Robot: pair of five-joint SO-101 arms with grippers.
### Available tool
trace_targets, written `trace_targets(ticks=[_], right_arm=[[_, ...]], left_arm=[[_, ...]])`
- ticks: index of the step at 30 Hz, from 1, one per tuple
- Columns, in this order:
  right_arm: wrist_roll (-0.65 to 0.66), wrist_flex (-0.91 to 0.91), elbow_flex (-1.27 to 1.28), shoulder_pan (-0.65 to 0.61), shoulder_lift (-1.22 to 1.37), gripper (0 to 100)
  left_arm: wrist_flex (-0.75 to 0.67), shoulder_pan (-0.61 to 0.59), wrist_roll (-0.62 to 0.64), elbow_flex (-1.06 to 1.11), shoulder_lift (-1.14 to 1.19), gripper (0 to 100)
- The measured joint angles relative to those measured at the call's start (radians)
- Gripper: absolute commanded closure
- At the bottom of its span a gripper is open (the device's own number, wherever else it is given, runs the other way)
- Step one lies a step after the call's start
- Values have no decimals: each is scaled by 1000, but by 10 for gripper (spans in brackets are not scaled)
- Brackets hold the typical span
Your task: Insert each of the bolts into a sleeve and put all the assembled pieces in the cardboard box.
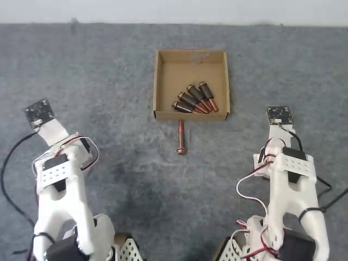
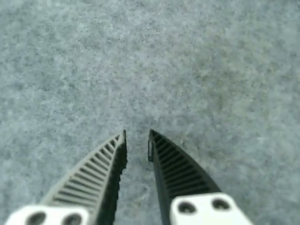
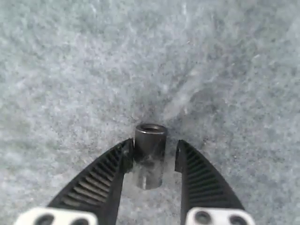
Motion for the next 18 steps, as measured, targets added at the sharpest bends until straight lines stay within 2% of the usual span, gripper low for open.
trace_targets(ticks=[9,18], right_arm=[[0,273,-78,-5,-198,872],[0,160,71,-26,-272,872]], left_arm=[[0,0,0,0,0,923],[0,0,0,0,0,923]])
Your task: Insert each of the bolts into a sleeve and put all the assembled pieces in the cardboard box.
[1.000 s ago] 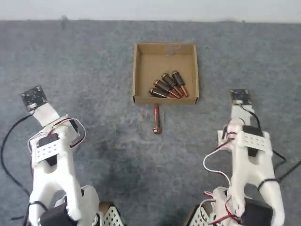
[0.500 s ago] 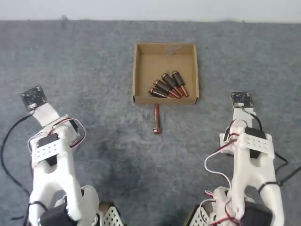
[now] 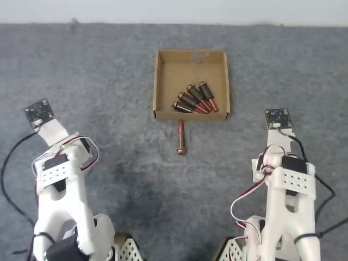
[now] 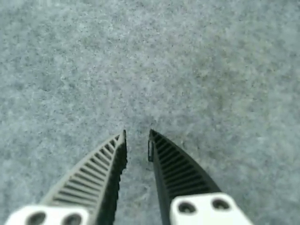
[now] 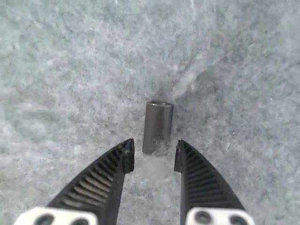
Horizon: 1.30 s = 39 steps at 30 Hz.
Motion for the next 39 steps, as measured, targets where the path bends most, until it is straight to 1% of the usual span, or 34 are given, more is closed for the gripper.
trace_targets(ticks=[6,10,17,20,26,31,37,39], right_arm=[[0,-83,21,0,0,872],[0,-153,57,0,0,872],[0,-175,63,0,3,872],[3,-193,61,0,69,874],[21,-186,-34,0,272,875],[21,-170,-84,0,339,875],[21,-110,-170,0,434,879],[21,-86,-216,0,483,928]], left_arm=[[12,-9,0,0,0,921],[12,-12,-25,0,0,921],[12,-11,-32,0,0,921],[12,-5,-32,0,0,921],[12,-6,-35,0,0,920],[12,-6,-35,0,0,920],[12,-6,-37,0,0,920],[12,-6,-37,0,0,920]])
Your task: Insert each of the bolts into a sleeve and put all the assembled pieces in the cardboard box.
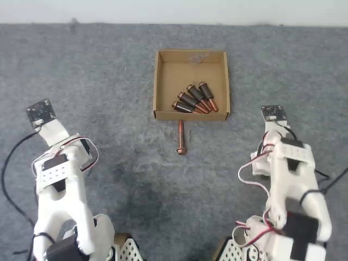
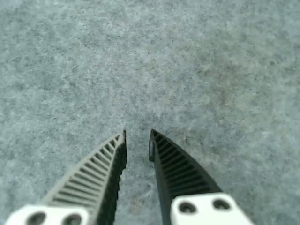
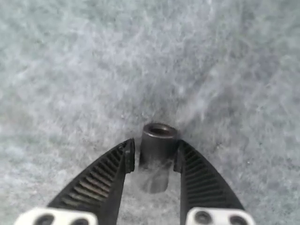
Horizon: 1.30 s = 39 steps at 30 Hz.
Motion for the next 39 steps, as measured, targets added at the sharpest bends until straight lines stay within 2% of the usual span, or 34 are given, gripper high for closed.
trace_targets(ticks=[2,4,18,24,27,34,39], right_arm=[[0,18,-37,3,38,998],[0,28,-63,6,64,971],[-6,35,-72,15,69,992],[-34,35,-72,31,71,992],[-37,35,-72,31,71,992],[-37,35,-72,31,71,992],[-37,35,-72,31,71,992]], left_arm=[[0,0,0,0,0,920],[0,0,0,0,0,920],[0,3,2,0,0,920],[8,94,-8,-9,2,923],[97,167,-54,-89,6,923],[500,339,-38,-445,169,923],[569,474,38,-600,253,923]])
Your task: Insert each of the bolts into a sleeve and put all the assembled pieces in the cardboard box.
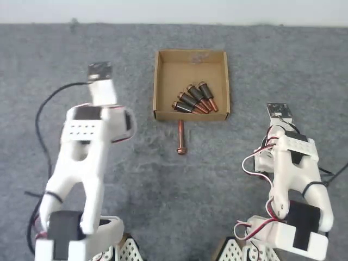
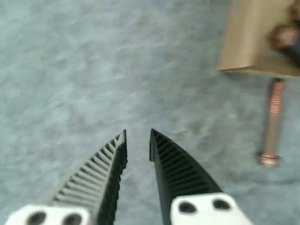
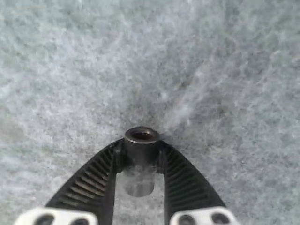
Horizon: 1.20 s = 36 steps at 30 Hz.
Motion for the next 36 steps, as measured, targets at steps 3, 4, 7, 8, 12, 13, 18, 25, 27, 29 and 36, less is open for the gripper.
trace_targets(ticks=[3,4,7,8,12,13,18,25,27,29,36], right_arm=[[0,0,0,0,0,992],[0,0,0,0,0,992],[0,0,0,0,0,992],[0,0,0,0,0,992],[0,0,0,0,0,992],[0,0,0,0,0,992],[0,0,0,0,0,992],[0,0,0,0,0,992],[0,0,0,0,0,992],[0,0,0,0,0,992],[0,0,0,0,0,992]], left_arm=[[0,110,37,-40,21,920],[0,150,49,-46,26,920],[-29,256,81,-54,52,920],[-52,281,92,-54,68,920],[-121,339,127,-71,164,920],[-129,356,123,-80,189,920],[-141,374,127,-175,347,920],[-141,384,130,-342,557,924],[-141,385,130,-370,575,924],[-141,382,130,-381,577,953],[-141,410,130,-387,577,989]])
